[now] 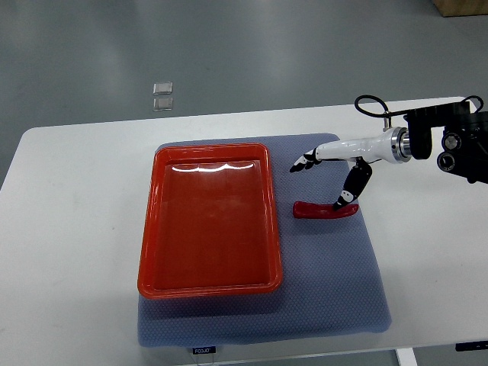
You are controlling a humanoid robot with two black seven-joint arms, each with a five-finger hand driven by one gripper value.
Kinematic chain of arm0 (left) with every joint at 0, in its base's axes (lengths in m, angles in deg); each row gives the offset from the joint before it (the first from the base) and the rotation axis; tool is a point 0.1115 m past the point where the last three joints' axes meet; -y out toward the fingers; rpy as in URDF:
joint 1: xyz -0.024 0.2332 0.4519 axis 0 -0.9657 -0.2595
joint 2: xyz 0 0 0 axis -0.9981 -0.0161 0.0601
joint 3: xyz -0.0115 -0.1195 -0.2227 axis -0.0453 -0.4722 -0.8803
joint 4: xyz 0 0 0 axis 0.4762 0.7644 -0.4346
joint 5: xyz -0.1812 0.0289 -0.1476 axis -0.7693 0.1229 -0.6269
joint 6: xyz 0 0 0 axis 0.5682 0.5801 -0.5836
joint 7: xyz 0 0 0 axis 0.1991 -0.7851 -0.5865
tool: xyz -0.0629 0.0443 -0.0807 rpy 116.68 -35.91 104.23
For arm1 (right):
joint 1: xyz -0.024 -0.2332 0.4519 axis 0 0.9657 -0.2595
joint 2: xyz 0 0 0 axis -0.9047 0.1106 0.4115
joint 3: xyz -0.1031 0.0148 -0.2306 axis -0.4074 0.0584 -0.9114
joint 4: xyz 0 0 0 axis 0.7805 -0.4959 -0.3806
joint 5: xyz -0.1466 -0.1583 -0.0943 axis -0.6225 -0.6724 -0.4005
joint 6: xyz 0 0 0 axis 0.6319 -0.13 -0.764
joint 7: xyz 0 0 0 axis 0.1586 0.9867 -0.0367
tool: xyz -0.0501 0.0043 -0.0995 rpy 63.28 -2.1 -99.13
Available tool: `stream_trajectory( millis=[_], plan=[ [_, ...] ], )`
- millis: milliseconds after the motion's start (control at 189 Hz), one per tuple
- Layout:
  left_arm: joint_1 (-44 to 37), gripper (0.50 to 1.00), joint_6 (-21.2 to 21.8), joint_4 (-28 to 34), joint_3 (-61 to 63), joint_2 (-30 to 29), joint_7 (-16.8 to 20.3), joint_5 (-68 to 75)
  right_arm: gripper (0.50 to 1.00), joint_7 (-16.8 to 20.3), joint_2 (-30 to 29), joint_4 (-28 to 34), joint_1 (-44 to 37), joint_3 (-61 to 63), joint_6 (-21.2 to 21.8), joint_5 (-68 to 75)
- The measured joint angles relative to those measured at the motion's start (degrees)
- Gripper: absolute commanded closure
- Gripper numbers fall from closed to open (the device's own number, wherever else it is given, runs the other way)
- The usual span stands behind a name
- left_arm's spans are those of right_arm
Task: Place red pepper on red tray
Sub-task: 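Lower the right hand down onto the red chili pepper beside the tray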
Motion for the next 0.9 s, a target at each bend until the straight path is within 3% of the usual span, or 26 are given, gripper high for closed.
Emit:
stream_trajectory(
  millis=[260,556,901],
  plan=[
    [0.0,0.5,0.0,0.0,0.0,0.0,0.0,0.0,0.589,5.7,-1.68,-0.05,-0.38,-1.91,-0.4,-1.08],
    [0.0,0.5,0.0,-0.01,0.0,0.0,0.0,0.0,0.607,6.21,-2.74,-0.18,1.78,-1.89,-1.59,-1.99],
    [0.0,0.5,0.0,-0.02,0.0,0.0,0.0,0.0,0.701,6.22,-3.85,-0.41,2.56,-1.87,-2.12,-3.0]
  ],
)
